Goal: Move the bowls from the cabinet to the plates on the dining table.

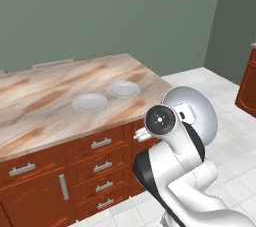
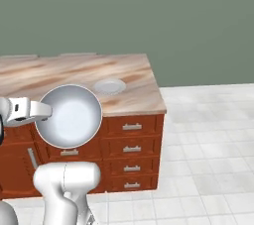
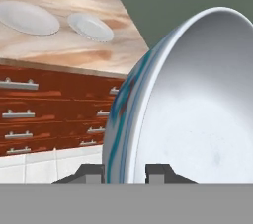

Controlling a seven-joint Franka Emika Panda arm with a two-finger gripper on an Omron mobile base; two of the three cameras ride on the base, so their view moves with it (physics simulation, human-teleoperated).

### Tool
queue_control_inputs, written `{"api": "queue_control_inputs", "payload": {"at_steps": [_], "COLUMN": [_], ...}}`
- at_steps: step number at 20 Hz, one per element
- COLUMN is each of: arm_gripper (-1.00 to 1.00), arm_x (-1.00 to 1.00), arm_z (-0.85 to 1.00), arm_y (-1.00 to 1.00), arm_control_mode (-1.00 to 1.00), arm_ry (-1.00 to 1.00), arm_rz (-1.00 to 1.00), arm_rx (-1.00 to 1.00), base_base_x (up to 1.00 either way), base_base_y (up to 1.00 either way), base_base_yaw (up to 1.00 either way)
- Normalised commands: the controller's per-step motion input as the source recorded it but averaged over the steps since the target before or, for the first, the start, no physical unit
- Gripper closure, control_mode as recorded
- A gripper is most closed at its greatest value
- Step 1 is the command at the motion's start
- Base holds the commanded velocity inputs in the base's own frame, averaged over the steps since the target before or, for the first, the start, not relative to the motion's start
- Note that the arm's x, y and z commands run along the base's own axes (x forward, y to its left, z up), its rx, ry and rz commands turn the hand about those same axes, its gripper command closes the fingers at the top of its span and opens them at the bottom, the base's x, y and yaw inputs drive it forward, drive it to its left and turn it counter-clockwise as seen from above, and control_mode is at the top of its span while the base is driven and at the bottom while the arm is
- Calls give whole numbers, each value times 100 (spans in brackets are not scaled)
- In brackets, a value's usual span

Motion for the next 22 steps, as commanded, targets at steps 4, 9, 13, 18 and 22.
{"api": "queue_control_inputs", "payload": {"at_steps": [4, 9, 13, 18, 22], "arm_gripper": [100, 100, 100, 100, 100], "arm_x": [0, 0, 0, 0, 0], "arm_z": [0, 0, 0, 0, 0], "arm_y": [0, 0, 0, 0, 0], "arm_control_mode": [100, 100, 100, 100, 100], "arm_ry": [0, 0, 0, 0, 0], "arm_rz": [0, 0, 0, 0, 0], "arm_rx": [0, 0, 0, 0, 0], "base_base_x": [46, 45, 39, 42, 40], "base_base_y": [0, 1, 6, 12, 14], "base_base_yaw": [-17, -16, -15, -14, -13]}}
